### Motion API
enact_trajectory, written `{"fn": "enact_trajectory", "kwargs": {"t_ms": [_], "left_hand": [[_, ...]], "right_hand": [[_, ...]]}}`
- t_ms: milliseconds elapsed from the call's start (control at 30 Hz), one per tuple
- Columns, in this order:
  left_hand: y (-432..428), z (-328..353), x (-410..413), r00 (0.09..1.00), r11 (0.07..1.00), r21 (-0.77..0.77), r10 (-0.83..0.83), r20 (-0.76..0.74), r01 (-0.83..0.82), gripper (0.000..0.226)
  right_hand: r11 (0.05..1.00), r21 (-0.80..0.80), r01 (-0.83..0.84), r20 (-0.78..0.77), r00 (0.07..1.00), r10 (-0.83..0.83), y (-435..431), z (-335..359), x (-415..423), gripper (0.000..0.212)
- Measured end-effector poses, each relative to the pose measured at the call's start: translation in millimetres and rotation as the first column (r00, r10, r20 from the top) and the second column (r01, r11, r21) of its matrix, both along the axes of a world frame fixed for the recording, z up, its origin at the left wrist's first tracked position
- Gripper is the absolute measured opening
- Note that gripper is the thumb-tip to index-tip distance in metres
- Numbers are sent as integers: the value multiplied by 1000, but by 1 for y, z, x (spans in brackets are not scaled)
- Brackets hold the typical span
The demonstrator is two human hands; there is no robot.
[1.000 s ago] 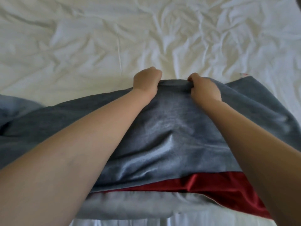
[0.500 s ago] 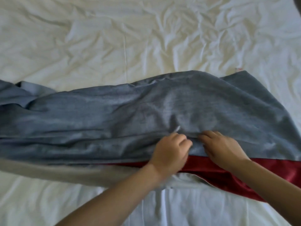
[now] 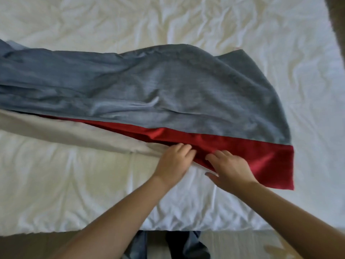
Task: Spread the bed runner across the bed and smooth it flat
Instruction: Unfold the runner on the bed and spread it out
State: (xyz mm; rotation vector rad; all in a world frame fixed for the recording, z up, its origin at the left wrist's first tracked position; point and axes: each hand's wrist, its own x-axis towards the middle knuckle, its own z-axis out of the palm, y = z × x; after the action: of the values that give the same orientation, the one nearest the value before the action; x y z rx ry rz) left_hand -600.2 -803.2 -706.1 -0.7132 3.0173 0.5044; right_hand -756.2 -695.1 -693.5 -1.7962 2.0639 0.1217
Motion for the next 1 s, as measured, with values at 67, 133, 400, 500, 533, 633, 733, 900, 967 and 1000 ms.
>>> {"fn": "enact_trajectory", "kwargs": {"t_ms": [67,133,400,500,533,633,733,900,967,1000], "left_hand": [[3,0,-11,995,999,-43,31,92,-27,14],[8,1,-19,984,997,-63,56,168,-46,18],[57,-3,1,974,999,-37,39,221,-32,24],[81,-4,-1,978,1000,-21,7,209,-3,27],[89,-5,-5,979,1000,-7,3,205,-1,28],[112,-2,-24,979,998,47,-42,198,34,32],[136,0,-51,975,992,78,-110,193,97,34],[160,4,-92,967,978,128,-188,170,167,36],[155,2,-92,975,980,125,-172,141,155,34],[149,1,-87,980,983,115,-156,126,142,33]], "right_hand": [[1000,18,-5,-87,996,7,12,-6,-8,36],[999,-23,-45,-128,991,42,20,-9,-13,27],[956,-207,-209,-110,976,190,59,-18,-27,34],[953,-193,-232,-112,970,214,84,-15,-30,36],[956,-177,-236,-122,969,216,92,-13,-33,37],[963,-146,-227,-145,968,206,112,-3,-51,38],[973,-124,-192,-174,970,170,136,9,-74,37],[998,-27,-59,-234,971,51,165,25,-106,37],[1000,-2,-7,-234,972,7,162,25,-102,37],[1000,4,10,-225,974,-8,158,24,-97,35]]}}
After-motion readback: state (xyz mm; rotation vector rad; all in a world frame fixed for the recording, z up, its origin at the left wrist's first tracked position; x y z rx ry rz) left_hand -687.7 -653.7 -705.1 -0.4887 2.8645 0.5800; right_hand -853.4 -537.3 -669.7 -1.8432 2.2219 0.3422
